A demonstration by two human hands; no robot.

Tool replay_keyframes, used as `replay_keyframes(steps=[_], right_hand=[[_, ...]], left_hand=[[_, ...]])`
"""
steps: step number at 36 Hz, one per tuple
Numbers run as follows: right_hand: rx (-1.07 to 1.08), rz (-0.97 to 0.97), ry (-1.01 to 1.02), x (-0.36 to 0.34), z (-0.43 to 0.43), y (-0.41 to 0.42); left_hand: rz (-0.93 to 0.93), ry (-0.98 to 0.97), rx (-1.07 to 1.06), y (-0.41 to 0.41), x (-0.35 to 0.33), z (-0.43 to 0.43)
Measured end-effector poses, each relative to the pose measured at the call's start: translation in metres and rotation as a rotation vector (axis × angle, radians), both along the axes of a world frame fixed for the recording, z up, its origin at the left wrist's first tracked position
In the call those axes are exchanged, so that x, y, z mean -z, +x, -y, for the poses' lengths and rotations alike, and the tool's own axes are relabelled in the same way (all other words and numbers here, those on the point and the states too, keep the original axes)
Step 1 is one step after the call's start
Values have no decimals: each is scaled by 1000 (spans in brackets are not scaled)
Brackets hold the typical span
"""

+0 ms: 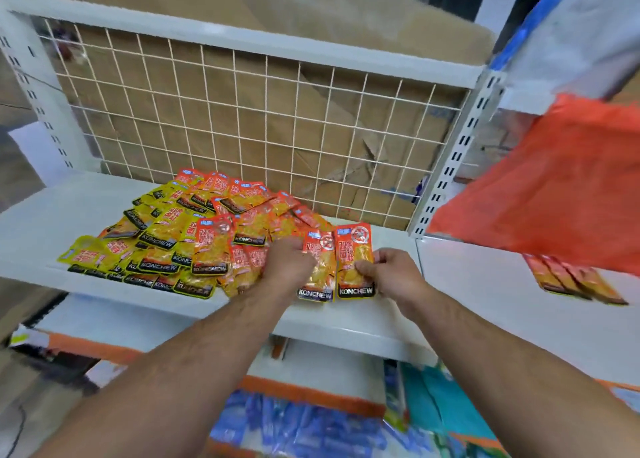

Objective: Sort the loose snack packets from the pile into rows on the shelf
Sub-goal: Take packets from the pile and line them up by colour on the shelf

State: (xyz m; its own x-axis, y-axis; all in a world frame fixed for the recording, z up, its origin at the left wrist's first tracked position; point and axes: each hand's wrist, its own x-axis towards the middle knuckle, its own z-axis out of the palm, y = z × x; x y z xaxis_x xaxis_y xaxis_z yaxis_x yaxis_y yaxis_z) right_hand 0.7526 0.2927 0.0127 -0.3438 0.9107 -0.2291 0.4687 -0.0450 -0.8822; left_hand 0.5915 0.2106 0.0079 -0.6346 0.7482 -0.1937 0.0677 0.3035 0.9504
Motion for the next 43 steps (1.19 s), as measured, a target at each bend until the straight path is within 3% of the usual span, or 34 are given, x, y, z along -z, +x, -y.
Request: replay_keyframes(steps=[15, 31, 43], right_hand=[[130, 13, 39, -18, 11, 141], [212, 72, 48, -15, -25, 377], [297, 29, 4, 0, -81, 470]], left_hand=[[195, 11, 149, 131, -14, -23], [233, -26, 249, 355, -8, -75], [247, -25, 251, 434, 0, -154]])
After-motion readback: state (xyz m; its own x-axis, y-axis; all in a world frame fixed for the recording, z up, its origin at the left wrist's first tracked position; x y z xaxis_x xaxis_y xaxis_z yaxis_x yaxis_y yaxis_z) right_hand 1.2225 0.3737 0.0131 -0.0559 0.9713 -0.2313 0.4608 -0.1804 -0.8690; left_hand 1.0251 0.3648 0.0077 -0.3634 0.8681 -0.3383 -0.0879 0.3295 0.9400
